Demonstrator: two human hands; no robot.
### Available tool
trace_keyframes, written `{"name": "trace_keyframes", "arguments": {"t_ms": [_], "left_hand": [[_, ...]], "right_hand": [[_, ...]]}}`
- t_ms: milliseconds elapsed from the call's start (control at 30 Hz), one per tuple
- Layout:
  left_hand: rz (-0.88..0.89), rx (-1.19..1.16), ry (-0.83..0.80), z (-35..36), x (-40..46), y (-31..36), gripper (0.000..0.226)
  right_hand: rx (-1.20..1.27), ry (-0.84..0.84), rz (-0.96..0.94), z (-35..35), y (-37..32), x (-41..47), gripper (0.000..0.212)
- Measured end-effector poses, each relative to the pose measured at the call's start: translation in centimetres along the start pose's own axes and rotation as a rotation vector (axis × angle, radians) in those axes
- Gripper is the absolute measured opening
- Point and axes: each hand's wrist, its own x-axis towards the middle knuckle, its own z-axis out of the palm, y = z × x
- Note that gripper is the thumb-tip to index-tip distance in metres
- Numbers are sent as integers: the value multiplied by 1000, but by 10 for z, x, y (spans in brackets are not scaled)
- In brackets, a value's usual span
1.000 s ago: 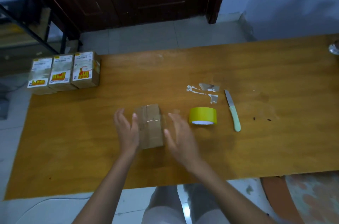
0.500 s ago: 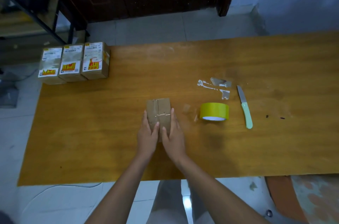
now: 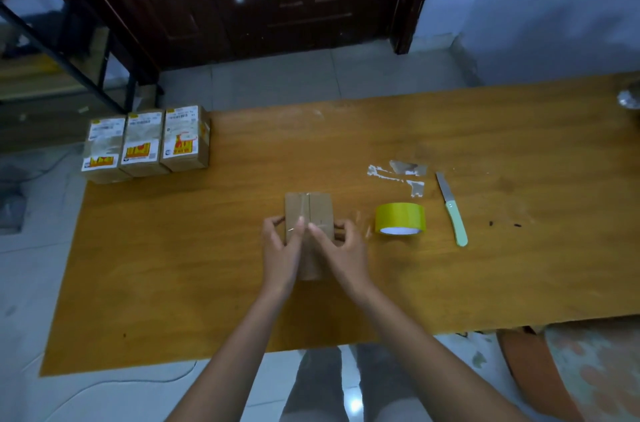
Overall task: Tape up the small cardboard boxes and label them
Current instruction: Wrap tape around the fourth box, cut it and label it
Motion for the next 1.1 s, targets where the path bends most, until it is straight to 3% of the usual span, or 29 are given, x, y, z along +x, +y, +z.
{"name": "trace_keyframes", "arguments": {"t_ms": [100,333,567,733,867,1100], "left_hand": [[34,-101,62,5,-7,24,33],[136,-119,8,-10,-3,56,26],[188,-113,-89,-30,10,67,16],[217,-166,-158,-29,15,83,18],[284,-99,-72,-17,14,93,34],[286,-128,-125,-17,21,90,18]], "right_hand": [[-84,171,-25,-3,-28,4,60],[-50,228,-179,-9,-54,7,34],[48,241,-227,-8,-63,8,23],[13,236,-204,-6,-80,13,35],[63,234,-124,1,-94,17,50],[6,116,-267,-22,-91,29,38]]}}
